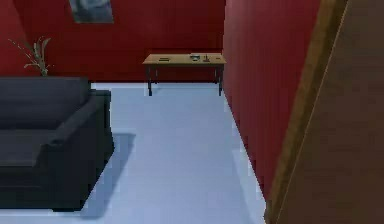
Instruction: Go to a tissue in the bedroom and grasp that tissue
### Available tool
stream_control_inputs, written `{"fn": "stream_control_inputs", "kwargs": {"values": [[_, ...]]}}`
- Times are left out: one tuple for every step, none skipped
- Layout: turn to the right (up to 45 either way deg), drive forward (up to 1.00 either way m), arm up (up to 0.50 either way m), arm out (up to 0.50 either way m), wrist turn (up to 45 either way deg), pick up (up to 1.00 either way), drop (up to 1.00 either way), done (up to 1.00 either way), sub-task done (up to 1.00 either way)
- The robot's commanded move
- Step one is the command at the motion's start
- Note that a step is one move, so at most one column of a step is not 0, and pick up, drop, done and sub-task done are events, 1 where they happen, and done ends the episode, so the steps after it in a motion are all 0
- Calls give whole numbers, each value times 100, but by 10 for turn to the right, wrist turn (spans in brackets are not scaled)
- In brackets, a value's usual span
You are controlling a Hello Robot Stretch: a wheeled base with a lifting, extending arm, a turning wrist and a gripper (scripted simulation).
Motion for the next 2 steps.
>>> {"fn": "stream_control_inputs", "kwargs": {"values": [[450,0,0,0,0,0,0,0,0],[360,0,0,0,0,0,0,0,0]]}}
